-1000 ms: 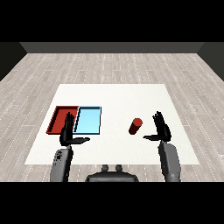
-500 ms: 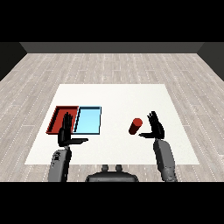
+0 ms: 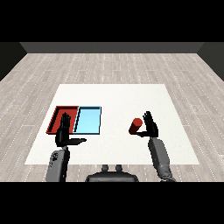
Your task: Pick the red can and put it in the red box
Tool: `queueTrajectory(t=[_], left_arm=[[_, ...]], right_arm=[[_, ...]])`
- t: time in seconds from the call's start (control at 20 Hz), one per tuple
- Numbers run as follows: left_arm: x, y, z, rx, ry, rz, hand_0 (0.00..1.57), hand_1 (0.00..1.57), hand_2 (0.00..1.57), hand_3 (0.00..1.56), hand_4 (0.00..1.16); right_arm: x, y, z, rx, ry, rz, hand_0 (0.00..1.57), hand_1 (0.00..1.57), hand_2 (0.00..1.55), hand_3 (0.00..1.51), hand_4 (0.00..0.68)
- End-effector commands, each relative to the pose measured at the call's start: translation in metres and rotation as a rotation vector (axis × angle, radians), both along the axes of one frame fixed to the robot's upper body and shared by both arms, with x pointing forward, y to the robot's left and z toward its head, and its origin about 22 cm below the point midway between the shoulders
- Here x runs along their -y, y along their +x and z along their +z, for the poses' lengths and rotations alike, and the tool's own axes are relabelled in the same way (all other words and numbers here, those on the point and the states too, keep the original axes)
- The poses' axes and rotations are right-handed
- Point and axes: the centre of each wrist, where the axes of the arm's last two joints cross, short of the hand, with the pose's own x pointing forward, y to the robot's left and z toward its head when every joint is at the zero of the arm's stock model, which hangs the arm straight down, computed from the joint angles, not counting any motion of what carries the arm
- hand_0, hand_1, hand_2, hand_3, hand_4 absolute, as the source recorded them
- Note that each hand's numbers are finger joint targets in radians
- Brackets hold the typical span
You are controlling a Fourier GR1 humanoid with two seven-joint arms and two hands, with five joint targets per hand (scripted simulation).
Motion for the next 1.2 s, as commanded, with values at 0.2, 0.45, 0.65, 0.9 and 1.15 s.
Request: queueTrajectory(t=[0.2,0.45,0.65,0.9,1.15], left_arm=[[-0.001,-0.007,0.004,0.009,-0.013,-0.001,0.00,0.00,0.00,0.00,0.00],[0.002,0.004,-0.010,0.012,0.005,0.005,0.00,0.00,0.00,0.00,0.00],[0.012,0.010,0.000,0.007,-0.014,0.007,0.00,0.00,0.00,0.00,0.00],[0.007,0.000,-0.016,-0.004,-0.004,-0.009,0.00,0.00,0.00,0.00,0.00],[0.014,-0.007,0.011,0.000,-0.014,-0.002,0.00,0.00,0.00,0.00,0.00]], right_arm=[[0.005,-0.009,-0.009,-0.045,0.009,0.003,0.00,0.00,0.00,0.00,0.000],[-0.026,-0.014,-0.022,-0.037,0.025,-0.003,0.00,0.00,0.00,0.00,0.000],[-0.009,0.011,-0.007,-0.022,0.034,0.015,0.00,0.00,0.00,0.00,0.000],[-0.025,0.025,-0.014,-0.034,0.023,0.001,0.00,0.00,0.00,0.00,0.000],[-0.021,0.029,-0.006,-0.028,0.004,0.020,0.00,0.00,0.00,0.00,0.000]])
